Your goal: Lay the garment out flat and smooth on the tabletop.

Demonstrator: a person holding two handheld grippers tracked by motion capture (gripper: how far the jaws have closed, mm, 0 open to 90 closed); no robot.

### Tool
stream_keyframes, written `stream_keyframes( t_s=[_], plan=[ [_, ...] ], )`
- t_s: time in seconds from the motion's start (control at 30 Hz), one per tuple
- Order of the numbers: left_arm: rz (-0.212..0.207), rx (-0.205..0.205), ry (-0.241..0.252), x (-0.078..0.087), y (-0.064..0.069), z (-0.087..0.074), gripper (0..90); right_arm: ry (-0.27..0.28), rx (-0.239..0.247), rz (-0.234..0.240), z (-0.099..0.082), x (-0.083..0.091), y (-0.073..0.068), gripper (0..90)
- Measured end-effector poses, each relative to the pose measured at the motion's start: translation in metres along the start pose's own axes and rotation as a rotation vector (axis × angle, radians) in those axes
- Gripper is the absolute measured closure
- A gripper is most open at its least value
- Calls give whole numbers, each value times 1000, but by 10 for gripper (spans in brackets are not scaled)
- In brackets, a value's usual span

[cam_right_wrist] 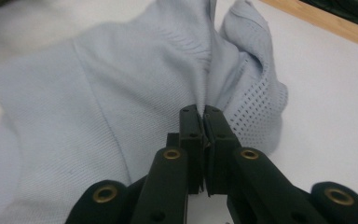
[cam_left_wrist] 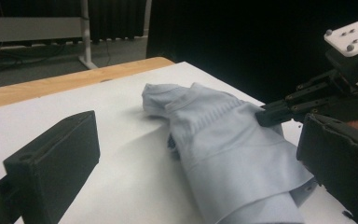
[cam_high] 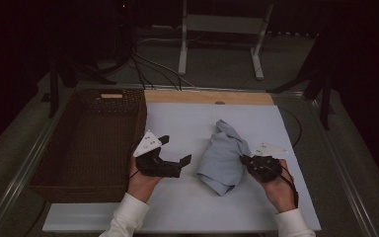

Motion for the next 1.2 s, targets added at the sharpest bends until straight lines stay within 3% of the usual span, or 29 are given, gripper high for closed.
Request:
stream_keyframes(
  t_s=[0.43, 0.9, 1.03, 1.2],
  plan=[
    [1, -2, -4, 0, 1, 0, 4, -10, -77, -43, -31, 18, 18, 877],
    [1, -2, -2, 0, 1, 0, 4, -34, -95, -53, -42, 23, 23, 863],
    [1, -3, -5, 0, 1, -1, 4, -24, -92, -52, -38, 26, 21, 768],
    [2, -5, -7, 0, 1, -1, 4, -10, -101, -63, -35, 29, 20, 532]
  ],
)
Point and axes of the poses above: each handheld gripper's, and its own axes: x roughly backward along the jaws, z roughly out of its top, y roughly to its right, the point moved 1 cm from there along -x, roughly forward along the jaws, and after that the axes turned 14 degrees about z, right-handed, at the moved point
